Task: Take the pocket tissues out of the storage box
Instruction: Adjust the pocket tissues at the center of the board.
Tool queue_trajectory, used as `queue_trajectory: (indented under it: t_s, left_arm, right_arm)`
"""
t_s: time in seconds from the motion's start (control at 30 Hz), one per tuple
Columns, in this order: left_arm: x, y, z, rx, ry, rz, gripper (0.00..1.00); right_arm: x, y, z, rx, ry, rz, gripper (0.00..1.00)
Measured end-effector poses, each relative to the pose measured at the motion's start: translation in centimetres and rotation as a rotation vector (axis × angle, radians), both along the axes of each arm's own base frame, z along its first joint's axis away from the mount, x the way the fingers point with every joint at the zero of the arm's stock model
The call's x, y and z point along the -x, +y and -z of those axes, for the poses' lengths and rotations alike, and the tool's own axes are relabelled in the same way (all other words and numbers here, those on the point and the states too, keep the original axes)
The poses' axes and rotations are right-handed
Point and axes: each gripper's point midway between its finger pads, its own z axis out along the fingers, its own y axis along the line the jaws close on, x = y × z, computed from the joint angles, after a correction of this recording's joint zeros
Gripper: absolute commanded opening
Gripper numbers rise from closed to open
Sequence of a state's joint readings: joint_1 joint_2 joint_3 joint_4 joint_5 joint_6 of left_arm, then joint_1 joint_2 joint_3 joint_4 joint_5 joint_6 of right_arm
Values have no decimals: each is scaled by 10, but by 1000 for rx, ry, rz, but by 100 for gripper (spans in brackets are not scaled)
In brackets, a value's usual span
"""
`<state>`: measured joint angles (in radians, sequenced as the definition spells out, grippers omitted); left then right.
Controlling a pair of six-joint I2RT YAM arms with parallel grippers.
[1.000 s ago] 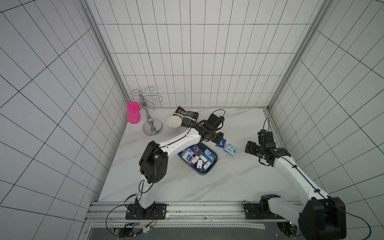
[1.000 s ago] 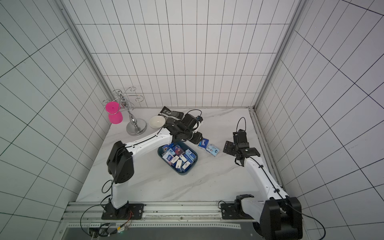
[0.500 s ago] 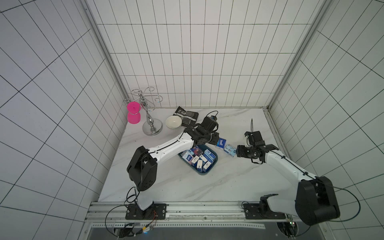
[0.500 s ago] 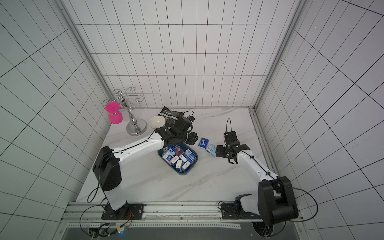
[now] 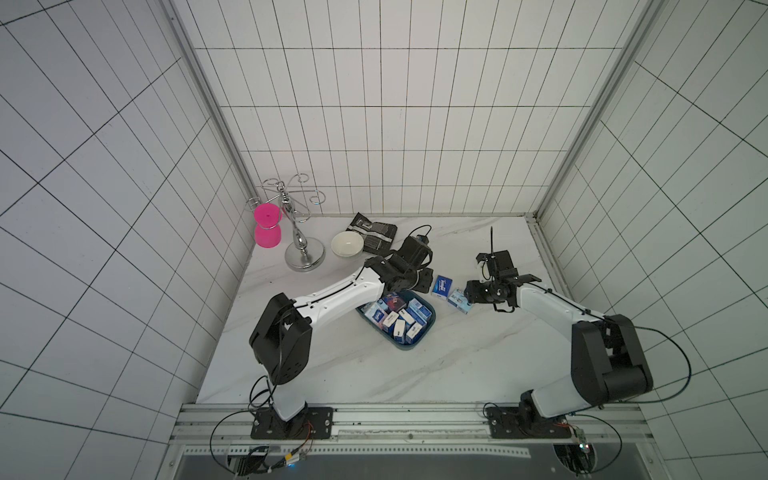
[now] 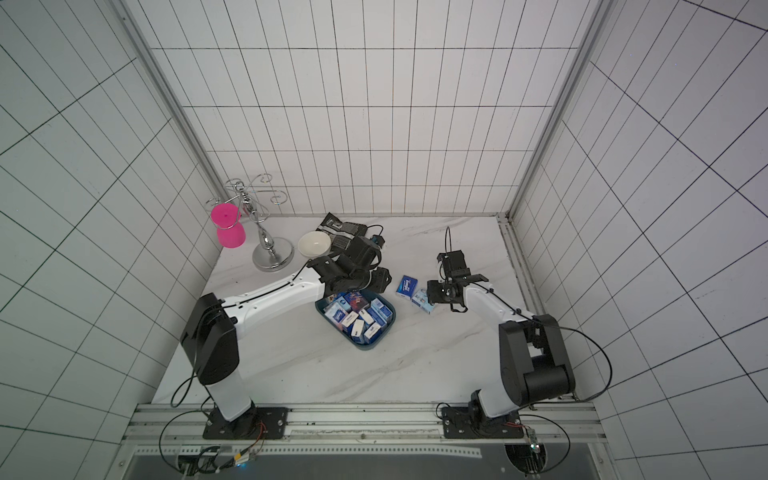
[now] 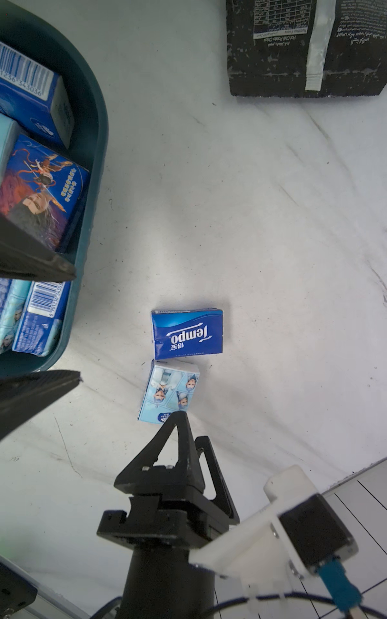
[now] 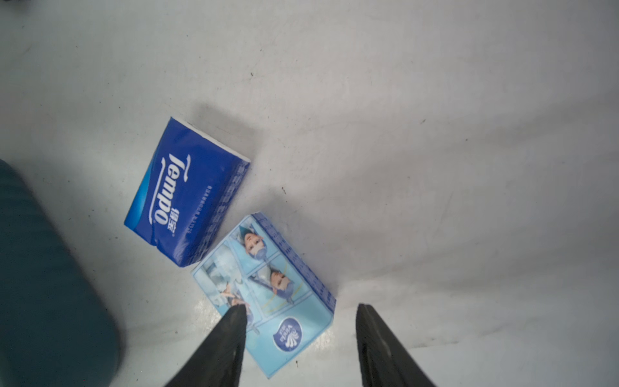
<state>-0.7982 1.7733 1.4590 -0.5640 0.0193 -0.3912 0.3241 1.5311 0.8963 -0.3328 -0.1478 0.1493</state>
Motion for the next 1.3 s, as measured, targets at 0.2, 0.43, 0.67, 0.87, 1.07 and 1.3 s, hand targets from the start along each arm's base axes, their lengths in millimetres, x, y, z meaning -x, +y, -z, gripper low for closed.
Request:
queue_trajectory:
  t_s: [0.2, 0.43, 0.67, 0.87, 1.07, 1.3]
  left_arm:
    - [1, -1, -5, 35, 14, 12, 46]
    - [4, -1, -9, 87, 39, 28, 46]
    - [4, 6, -10, 96, 43, 22, 46]
    - [7, 10, -19, 114, 30, 20, 46]
    - [9, 12, -26, 135, 18, 20, 46]
    - [12, 13, -29, 143, 15, 25, 46]
  right_arm:
    - [-1, 6, 18, 9, 51, -42, 51]
    - [2, 10, 24, 2, 78, -64, 41]
    - [3, 9, 25, -5, 88, -47, 29]
    - [2, 2, 25, 15, 93, 8, 14]
    - [0, -4, 26, 27, 94, 71, 6]
    - [-4, -8, 25, 21, 91, 145, 10]
